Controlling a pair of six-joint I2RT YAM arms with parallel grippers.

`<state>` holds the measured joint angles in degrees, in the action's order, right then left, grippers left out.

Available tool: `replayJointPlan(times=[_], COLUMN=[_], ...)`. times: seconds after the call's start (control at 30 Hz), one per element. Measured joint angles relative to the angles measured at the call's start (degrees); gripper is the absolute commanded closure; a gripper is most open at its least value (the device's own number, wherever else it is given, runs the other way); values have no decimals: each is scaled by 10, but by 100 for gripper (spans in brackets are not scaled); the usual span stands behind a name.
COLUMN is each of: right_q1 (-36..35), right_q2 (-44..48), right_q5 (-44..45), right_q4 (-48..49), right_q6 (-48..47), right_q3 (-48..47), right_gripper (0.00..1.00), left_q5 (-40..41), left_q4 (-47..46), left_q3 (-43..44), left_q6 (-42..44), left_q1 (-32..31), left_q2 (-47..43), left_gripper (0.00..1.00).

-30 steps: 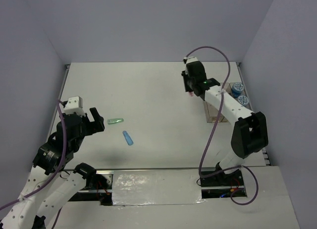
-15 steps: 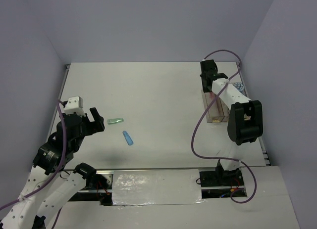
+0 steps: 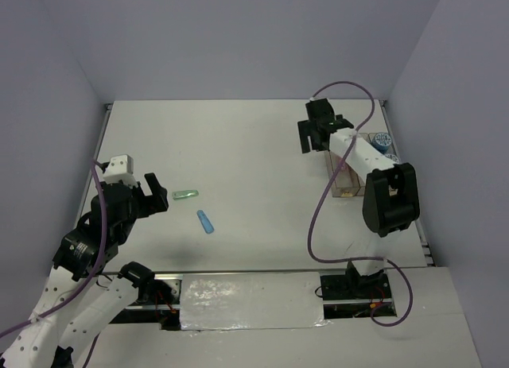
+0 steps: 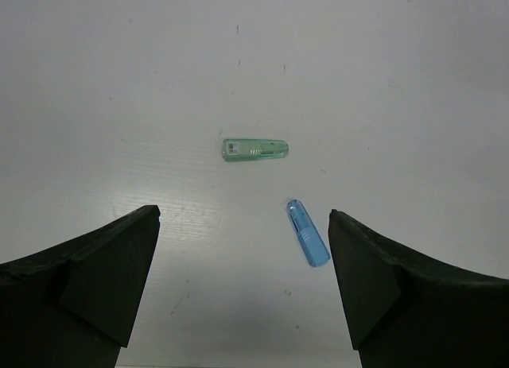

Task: Sort the stationery into containers
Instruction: Place the stationery in the storage box, then pick up the stationery from the center of the board.

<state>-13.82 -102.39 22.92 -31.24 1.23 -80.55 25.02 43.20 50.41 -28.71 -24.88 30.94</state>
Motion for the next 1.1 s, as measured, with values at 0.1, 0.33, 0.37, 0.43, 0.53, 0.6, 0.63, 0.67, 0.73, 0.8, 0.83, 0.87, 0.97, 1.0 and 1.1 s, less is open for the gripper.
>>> replayJointPlan(times=[0.1, 0.33, 0.37, 0.43, 0.53, 0.6, 0.63, 0.67, 0.73, 0.8, 0.83, 0.87, 0.97, 1.0, 1.1], right_q1=[-74, -297, -330, -386, -451, -480, -493, -504, -521, -529, -530, -530, -529, -529, -530], right_q2=[43, 132, 118, 73, -22, -78, -104, -129, -168, -190, -197, -201, -206, -207, -209], right_q5=[-18, -150, -157, -160, -144, -130, -126, -123, -119, -113, -110, -107, -100, -99, -96], right_q4=[13, 109, 118, 121, 119, 107, 99, 92, 80, 67, 61, 56, 46, 43, 39], right_q6=[16, 80, 90, 112, 145, 161, 168, 173, 180, 187, 187, 189, 193, 194, 193], right_q3=[25, 105, 99, 71, 11, -24, -43, -60, -87, -101, -105, -107, -111, -113, -117], right_gripper=[0, 0, 0, 0, 3, 6, 10, 13, 20, 25, 28, 30, 38, 39, 49], left_q5=[1, 14, 18, 26, 42, 53, 57, 61, 65, 66, 66, 66, 65, 64, 61], left_q4=[0, 1, 2, 4, 12, 17, 18, 18, 18, 18, 18, 18, 18, 18, 18], left_q3=[0, 0, 0, 0, 0, 0, 0, 0, 0, 0, 0, 0, 0, 0, 0], left_q6=[0, -2, -3, -7, -18, -27, -30, -31, -32, -31, -31, -31, -31, -30, -30], left_q1=[0, 0, 0, 0, 0, 1, 1, 2, 3, 4, 4, 4, 5, 5, 6], left_q2=[0, 0, -1, -3, -14, -26, -31, -35, -40, -39, -38, -37, -30, -29, -27], left_gripper=[1, 1, 1, 1, 1, 1, 1, 1, 1, 1, 1, 1, 1, 1, 1])
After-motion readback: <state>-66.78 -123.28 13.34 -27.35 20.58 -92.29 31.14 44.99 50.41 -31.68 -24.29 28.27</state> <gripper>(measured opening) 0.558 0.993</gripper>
